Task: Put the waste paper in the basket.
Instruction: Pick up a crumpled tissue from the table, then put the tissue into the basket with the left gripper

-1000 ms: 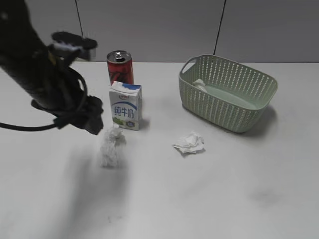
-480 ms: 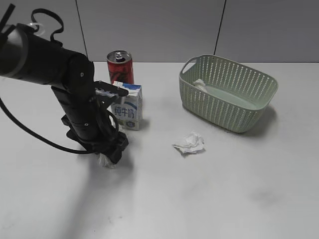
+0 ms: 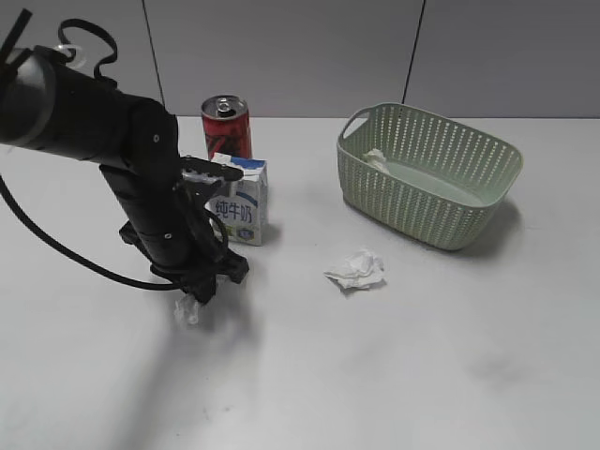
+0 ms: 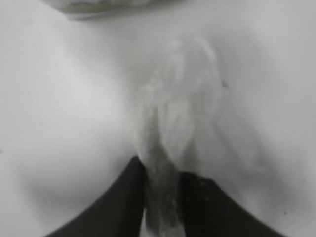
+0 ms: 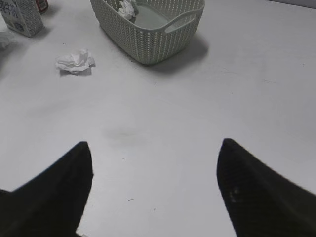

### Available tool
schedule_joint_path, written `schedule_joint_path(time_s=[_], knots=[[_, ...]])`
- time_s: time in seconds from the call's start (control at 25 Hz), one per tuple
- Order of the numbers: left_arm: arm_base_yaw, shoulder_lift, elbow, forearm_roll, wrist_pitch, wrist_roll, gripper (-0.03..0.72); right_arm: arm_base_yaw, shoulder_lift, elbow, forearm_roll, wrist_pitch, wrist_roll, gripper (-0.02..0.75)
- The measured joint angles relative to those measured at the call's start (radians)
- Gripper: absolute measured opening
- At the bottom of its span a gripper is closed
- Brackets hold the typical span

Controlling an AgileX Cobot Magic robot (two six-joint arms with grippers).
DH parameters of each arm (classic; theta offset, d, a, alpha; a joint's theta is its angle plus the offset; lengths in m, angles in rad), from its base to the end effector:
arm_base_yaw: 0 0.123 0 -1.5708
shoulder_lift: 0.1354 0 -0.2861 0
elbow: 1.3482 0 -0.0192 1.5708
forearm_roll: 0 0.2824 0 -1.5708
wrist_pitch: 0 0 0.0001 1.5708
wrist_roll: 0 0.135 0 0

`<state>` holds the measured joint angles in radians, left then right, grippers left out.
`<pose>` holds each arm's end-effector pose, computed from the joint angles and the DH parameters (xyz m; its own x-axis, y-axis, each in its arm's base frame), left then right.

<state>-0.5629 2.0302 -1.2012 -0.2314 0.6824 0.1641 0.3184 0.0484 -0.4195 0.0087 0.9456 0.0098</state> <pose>0.3301 -0.2314 0.0514 -0.8440 0.5130 -0.1567 0.5334 0.8333 -0.1454 0.0783 0.0268 0.2542 -0.4494 -0.1325 -0.8835 -0.3123 0.9498 0.0165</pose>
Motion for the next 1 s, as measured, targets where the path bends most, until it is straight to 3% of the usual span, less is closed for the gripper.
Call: schedule_joint_path(time_s=[0.08, 0.16, 0.64, 0.8, 1.0], knots=[[0.000, 0.001, 0.000, -0.001, 0.016, 0.000, 0.048, 0.000, 0.000, 0.000, 0.000, 0.000, 0.000, 0.593], [0.000, 0.001, -0.001, -0.002, 0.045, -0.001, 0.020, 0.000, 0.000, 0.000, 0.000, 0.000, 0.000, 0.593], [-0.009, -0.294, -0.032, -0.003, 0.217, 0.061, 0.006, 0.000, 0.000, 0.000, 0.000, 0.000, 0.001, 0.592], [-0.009, -0.301, -0.213, -0.009, 0.344, 0.106, 0.006, 0.000, 0.000, 0.000, 0.000, 0.000, 0.001, 0.592], [-0.020, -0.172, -0.550, -0.058, 0.378, 0.113, 0.006, 0.000, 0.000, 0.000, 0.000, 0.000, 0.001, 0.592]])
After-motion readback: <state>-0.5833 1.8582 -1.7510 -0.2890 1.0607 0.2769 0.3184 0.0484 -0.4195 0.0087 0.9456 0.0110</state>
